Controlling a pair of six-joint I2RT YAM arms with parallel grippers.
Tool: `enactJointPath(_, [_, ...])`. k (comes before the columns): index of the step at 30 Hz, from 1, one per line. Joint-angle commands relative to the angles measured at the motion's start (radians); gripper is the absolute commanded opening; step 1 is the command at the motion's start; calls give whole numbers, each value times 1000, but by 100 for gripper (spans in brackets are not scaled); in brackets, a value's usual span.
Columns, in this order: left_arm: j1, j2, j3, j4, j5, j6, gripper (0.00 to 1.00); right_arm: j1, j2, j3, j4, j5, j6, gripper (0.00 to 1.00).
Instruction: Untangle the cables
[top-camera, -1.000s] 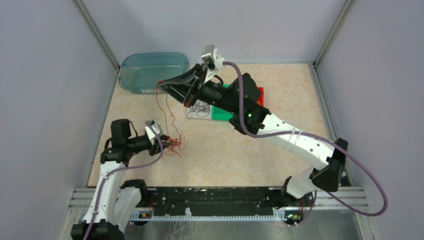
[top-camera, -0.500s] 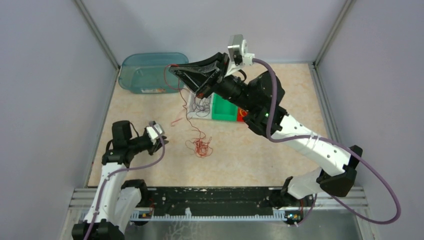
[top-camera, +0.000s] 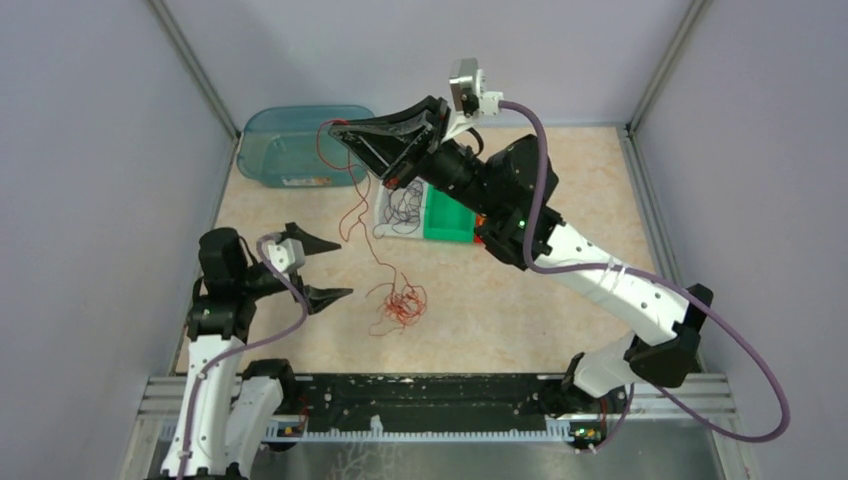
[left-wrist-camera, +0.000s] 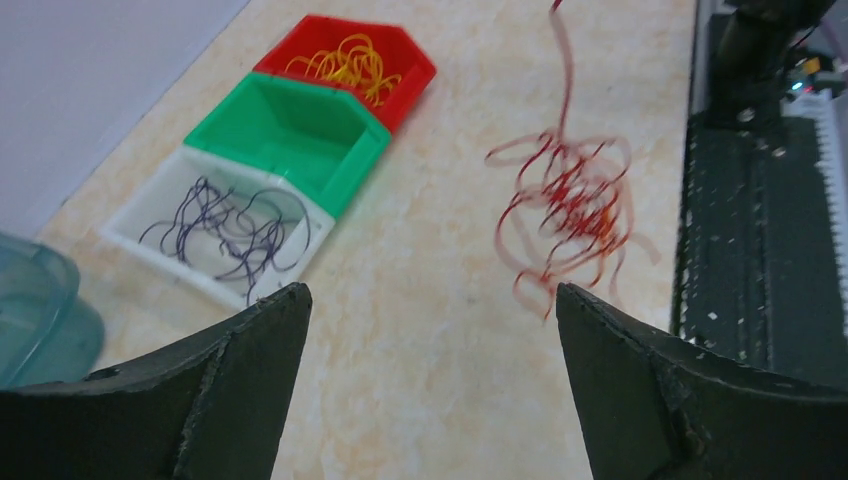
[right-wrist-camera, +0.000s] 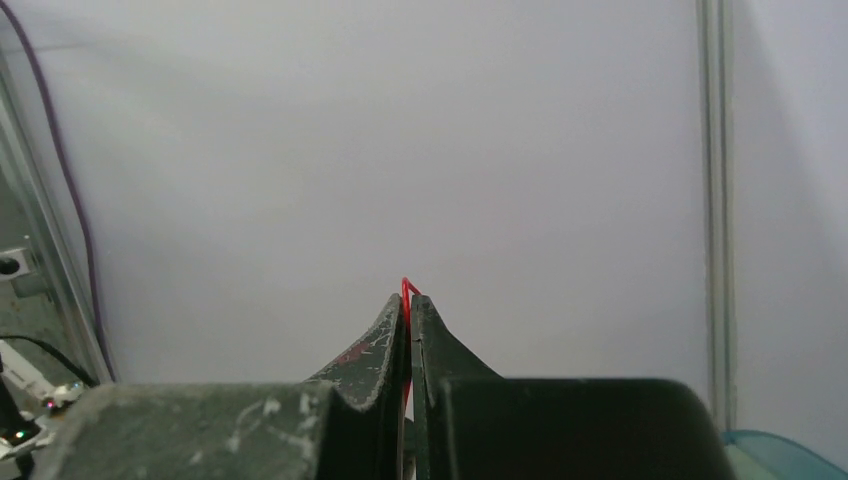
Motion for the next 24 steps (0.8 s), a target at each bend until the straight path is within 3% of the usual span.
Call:
enactJointPath(1, [-27, 26, 33, 246, 188, -324, 97, -10, 47, 79, 127, -30, 136, 0])
enactJointPath(7, [-129, 21, 39, 339, 208, -446, 94, -11, 147, 140, 223, -59, 255, 0])
enactJointPath(10, [-152, 28, 24, 361, 131, -439, 90, -11, 197, 199, 256, -87, 325, 0])
enactJointPath(19, [-155, 57, -81, 548, -82, -460, 67, -9, 227, 259, 257, -102, 353, 0])
enactJointPath(24, [-159, 100, -96, 613, -18, -576, 64, -9, 242, 277, 256, -106, 375, 0])
